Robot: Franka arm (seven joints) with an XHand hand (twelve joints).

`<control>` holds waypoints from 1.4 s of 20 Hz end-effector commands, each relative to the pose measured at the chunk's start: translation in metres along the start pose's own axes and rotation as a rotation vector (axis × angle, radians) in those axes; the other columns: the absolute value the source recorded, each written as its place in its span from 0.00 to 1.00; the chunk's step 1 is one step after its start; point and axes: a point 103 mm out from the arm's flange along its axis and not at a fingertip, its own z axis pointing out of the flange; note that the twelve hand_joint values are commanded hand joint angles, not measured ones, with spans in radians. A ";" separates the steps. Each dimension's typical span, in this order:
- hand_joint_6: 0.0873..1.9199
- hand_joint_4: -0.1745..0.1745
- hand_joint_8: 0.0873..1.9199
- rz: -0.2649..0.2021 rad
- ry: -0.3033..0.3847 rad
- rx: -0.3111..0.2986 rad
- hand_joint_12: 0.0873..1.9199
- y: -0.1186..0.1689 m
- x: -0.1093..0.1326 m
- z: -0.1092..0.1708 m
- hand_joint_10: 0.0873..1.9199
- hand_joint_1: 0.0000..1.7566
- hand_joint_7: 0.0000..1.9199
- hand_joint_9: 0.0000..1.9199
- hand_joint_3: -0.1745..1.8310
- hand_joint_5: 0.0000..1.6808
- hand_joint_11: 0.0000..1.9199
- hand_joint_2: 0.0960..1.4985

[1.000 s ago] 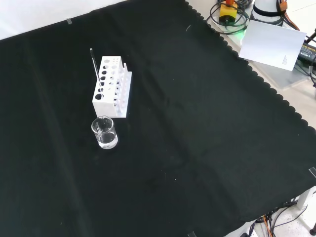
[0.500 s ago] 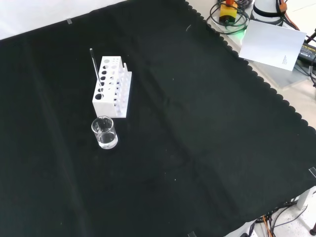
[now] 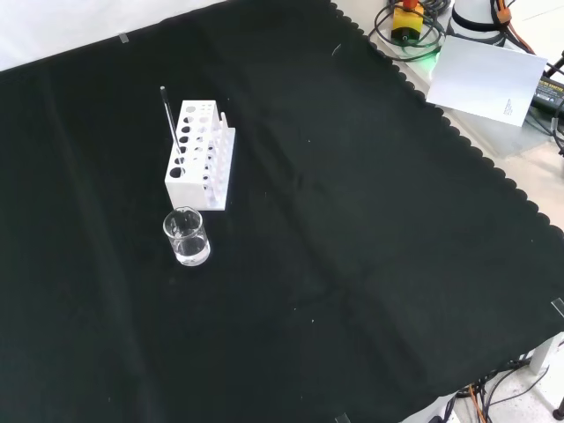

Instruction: Take the glass rod from the white test tube rack.

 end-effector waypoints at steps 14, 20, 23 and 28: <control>0.02 0.00 0.50 0.010 0.014 -0.010 0.72 0.107 -0.002 0.022 0.49 0.31 0.24 0.36 0.25 0.22 0.20 0.60; 0.09 0.00 0.52 0.031 0.007 0.027 0.71 0.145 -0.001 0.031 0.52 0.31 0.28 0.39 0.25 0.21 0.24 0.60; 0.22 0.00 0.54 0.032 0.009 0.000 0.71 0.144 -0.007 0.030 0.54 0.31 0.29 0.40 0.25 0.17 0.25 0.60; 0.30 0.00 0.56 0.049 0.006 0.022 0.70 0.167 -0.022 0.036 0.56 0.31 0.32 0.42 0.25 0.15 0.28 0.60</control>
